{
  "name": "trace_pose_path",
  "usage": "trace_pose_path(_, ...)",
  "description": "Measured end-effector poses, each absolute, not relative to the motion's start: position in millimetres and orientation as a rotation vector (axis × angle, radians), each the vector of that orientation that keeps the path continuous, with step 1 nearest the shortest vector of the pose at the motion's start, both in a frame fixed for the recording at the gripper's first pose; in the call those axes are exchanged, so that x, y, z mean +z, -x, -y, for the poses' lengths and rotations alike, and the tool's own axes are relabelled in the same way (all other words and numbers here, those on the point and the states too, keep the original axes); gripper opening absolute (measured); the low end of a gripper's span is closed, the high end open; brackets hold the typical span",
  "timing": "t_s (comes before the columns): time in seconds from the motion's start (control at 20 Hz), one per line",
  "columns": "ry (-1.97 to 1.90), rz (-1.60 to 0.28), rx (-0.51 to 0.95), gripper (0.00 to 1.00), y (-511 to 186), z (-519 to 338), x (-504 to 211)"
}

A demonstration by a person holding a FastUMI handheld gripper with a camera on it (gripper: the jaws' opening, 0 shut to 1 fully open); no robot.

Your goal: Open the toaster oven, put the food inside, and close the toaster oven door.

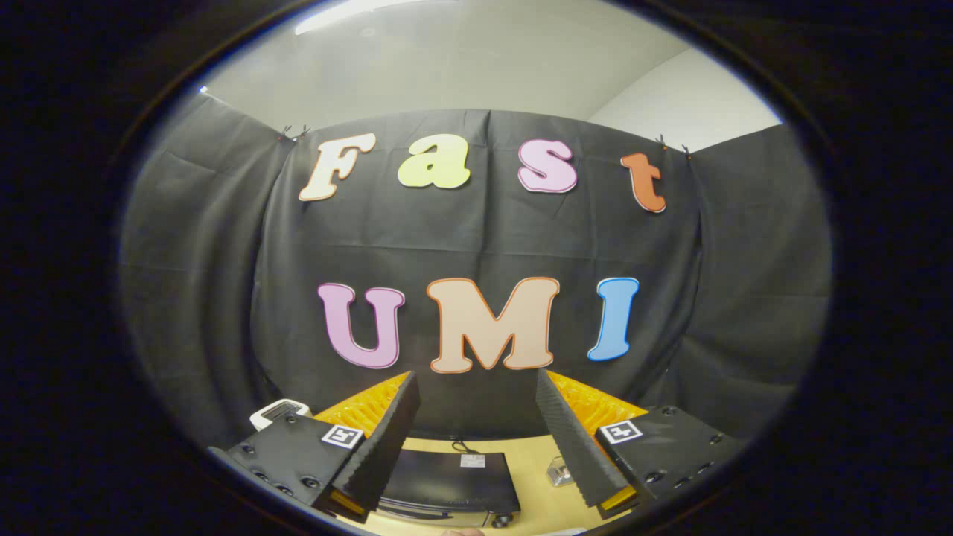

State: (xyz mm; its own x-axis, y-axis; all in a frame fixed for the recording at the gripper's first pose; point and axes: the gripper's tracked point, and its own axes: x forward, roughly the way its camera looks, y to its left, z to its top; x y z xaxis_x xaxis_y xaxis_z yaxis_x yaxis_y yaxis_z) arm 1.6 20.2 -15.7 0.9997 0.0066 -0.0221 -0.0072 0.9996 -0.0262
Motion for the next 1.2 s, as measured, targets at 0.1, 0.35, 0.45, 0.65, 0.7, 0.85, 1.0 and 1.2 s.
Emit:
trace_pose_path(0.1, 0.027, -0.031, 0.022, 0.99, -1.9, -27.1, -20.9)
trace_pose_path(0.35, 0.011, -0.034, 0.048, 0.99, -10.4, -41.6, -41.6)
trace_pose_path(0.45, 0.002, -0.047, 0.051, 0.99, -15.7, -46.4, -57.7)
trace_pose_path(0.65, 0.028, -0.083, 0.02, 0.99, -26.4, -49.9, -100.8)
trace_pose_path(0.7, 0.03, -0.1, 0.017, 0.99, -29.5, -53.1, -115.2)
trace_pose_path(0.85, 0.015, -0.159, 0.016, 0.99, -35.9, -63.5, -160.4)
trace_pose_path(1.0, 0.005, -0.225, 0.014, 0.99, -37.3, -69.8, -212.8)
trace_pose_path(1.2, -0.028, -0.317, 0.004, 0.99, -36.4, -77.1, -278.6)
